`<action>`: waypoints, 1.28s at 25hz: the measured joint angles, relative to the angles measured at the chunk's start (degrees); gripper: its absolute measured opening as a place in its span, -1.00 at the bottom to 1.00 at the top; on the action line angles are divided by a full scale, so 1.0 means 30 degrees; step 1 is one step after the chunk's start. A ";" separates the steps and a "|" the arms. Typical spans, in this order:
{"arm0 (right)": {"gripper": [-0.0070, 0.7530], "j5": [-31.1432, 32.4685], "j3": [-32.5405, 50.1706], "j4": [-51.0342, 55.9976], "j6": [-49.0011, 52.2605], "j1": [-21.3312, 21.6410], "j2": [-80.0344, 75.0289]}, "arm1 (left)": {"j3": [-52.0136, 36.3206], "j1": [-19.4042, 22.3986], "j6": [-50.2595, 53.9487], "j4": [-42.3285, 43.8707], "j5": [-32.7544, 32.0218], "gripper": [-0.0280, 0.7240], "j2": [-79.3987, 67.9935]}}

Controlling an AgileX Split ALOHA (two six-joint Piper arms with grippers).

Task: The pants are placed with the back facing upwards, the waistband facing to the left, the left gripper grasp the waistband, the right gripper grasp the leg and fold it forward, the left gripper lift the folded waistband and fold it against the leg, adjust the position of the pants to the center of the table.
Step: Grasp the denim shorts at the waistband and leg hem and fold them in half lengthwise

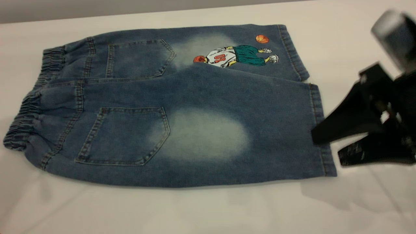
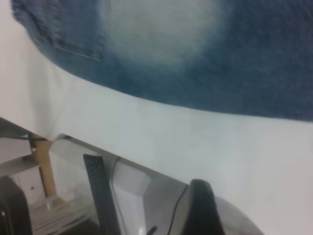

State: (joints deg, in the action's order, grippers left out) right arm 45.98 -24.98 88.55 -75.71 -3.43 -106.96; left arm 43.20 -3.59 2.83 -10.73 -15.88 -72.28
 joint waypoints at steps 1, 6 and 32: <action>0.15 -0.0012 0.0000 0.0333 -0.0379 0.0000 -0.0625 | 0.0000 0.0000 0.0000 0.0000 0.0000 0.54 0.0000; 0.15 -0.0022 -0.0019 0.1916 -0.2360 -0.0015 -0.3051 | 0.0000 0.0000 0.0000 0.0000 0.0000 0.54 0.0000; 0.14 0.0708 -0.3393 0.3860 -0.4757 0.0002 -0.6700 | 0.0000 0.0000 0.0006 0.0000 -0.0017 0.54 0.0000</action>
State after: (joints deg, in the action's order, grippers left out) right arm 48.11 -35.16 100.13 -89.98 -3.42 -127.06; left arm 43.20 -3.59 2.85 -10.73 -15.93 -72.28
